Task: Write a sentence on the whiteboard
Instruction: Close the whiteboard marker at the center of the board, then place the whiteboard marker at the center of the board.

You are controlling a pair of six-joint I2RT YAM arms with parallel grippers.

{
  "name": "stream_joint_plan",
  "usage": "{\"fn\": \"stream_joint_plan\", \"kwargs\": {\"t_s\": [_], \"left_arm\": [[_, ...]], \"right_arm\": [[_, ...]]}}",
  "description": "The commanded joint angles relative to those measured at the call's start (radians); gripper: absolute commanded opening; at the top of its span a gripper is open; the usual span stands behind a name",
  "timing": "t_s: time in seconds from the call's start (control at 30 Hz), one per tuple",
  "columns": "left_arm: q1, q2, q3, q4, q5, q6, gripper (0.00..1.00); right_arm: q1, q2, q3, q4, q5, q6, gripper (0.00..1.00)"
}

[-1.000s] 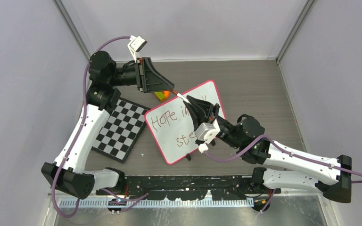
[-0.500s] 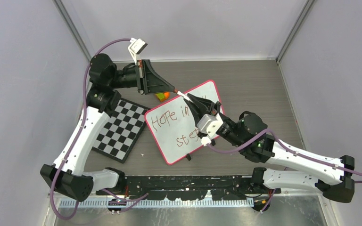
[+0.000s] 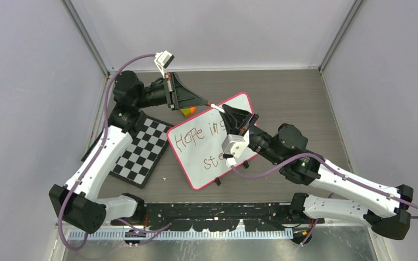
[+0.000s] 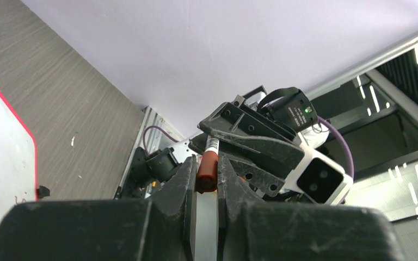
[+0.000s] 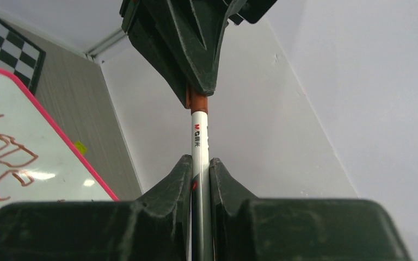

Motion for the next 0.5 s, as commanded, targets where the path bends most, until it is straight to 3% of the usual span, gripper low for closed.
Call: {"fn": "stream_joint_plan", "kwargs": {"t_s": [0.0, 0.13, 0.27, 0.37, 0.47], "left_arm": [[-0.134, -0.007, -0.066, 0.009, 0.151, -0.073, 0.00], [-0.089, -0.020, -0.006, -0.106, 0.121, 0.032, 0.00], [0.001, -0.014, 0.136, -0.334, 0.056, 0.204, 0.00], [0.020, 0.004, 0.258, -0.553, 0.003, 0.407, 0.00], [0.021, 0.024, 0.320, -0.664, -0.020, 0.505, 0.00]], "right_arm": [[-0.025, 0.051, 0.010, 0.080, -0.162, -0.169, 0.00], [-0.026, 0.034, 0.022, -0.012, -0.100, -0.180, 0.02], [-0.026, 0.016, 0.122, -0.242, 0.020, -0.104, 0.31], [-0.025, 0.039, 0.282, -0.515, 0.125, 0.064, 0.51], [-0.025, 0.093, 0.496, -0.883, 0.082, 0.218, 0.60]]}}
